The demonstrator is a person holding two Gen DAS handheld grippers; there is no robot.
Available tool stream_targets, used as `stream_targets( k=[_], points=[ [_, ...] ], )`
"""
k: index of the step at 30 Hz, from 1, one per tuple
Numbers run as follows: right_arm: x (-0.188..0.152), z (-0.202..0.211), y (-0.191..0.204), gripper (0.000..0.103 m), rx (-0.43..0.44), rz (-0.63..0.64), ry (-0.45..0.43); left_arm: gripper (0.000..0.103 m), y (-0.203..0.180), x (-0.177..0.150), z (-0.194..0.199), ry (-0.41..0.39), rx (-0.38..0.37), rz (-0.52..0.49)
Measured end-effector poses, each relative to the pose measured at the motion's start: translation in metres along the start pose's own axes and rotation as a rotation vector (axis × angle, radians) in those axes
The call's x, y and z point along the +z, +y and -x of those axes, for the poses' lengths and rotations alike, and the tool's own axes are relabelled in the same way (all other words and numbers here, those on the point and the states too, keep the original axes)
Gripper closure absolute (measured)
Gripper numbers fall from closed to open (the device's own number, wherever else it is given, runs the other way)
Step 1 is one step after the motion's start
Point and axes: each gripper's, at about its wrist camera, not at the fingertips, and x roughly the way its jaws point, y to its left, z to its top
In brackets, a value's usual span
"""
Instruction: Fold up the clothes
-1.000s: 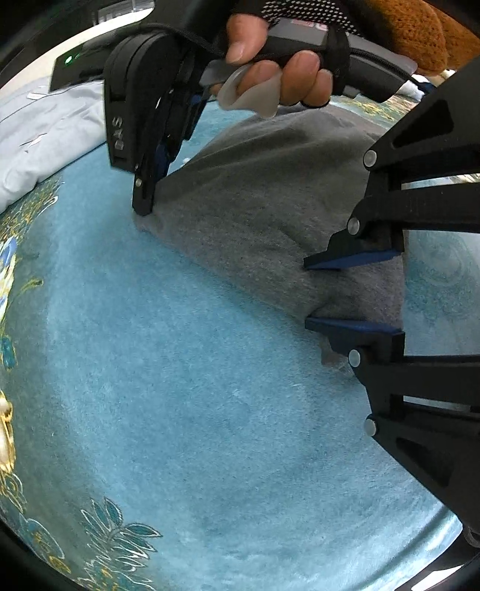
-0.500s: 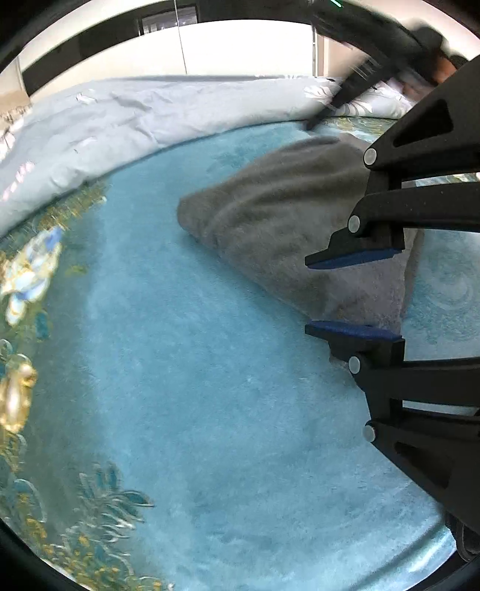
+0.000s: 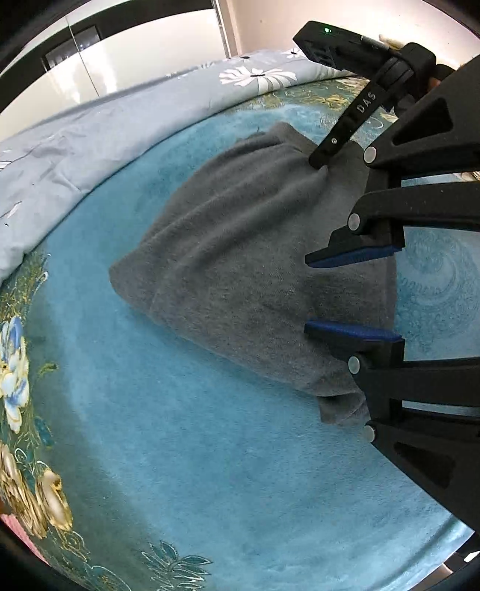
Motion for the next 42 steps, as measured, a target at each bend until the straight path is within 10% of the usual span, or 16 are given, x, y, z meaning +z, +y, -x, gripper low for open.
stream_targets(
  k=[8, 13, 18, 42],
  points=[
    [-0.007, 0.048, -0.032, 0.082, 0.162, -0.107, -0.133, 0.073, 0.010, 0.002, 0.022, -0.070, -0.090, 0.023],
    [-0.005, 0.032, -0.051, 0.052, 0.239, -0.181, -0.114, 0.071, 0.033, 0.011, 0.039, -0.155, -0.141, 0.143],
    [-0.002, 0.012, -0.069, 0.039, 0.318, -0.255, -0.085, 0.046, 0.021, 0.007, 0.011, -0.087, -0.130, 0.191],
    [-0.003, -0.024, -0.077, 0.037, 0.476, -0.299, 0.007, 0.038, 0.036, 0.012, -0.026, 0.052, -0.267, 0.317]
  ],
)
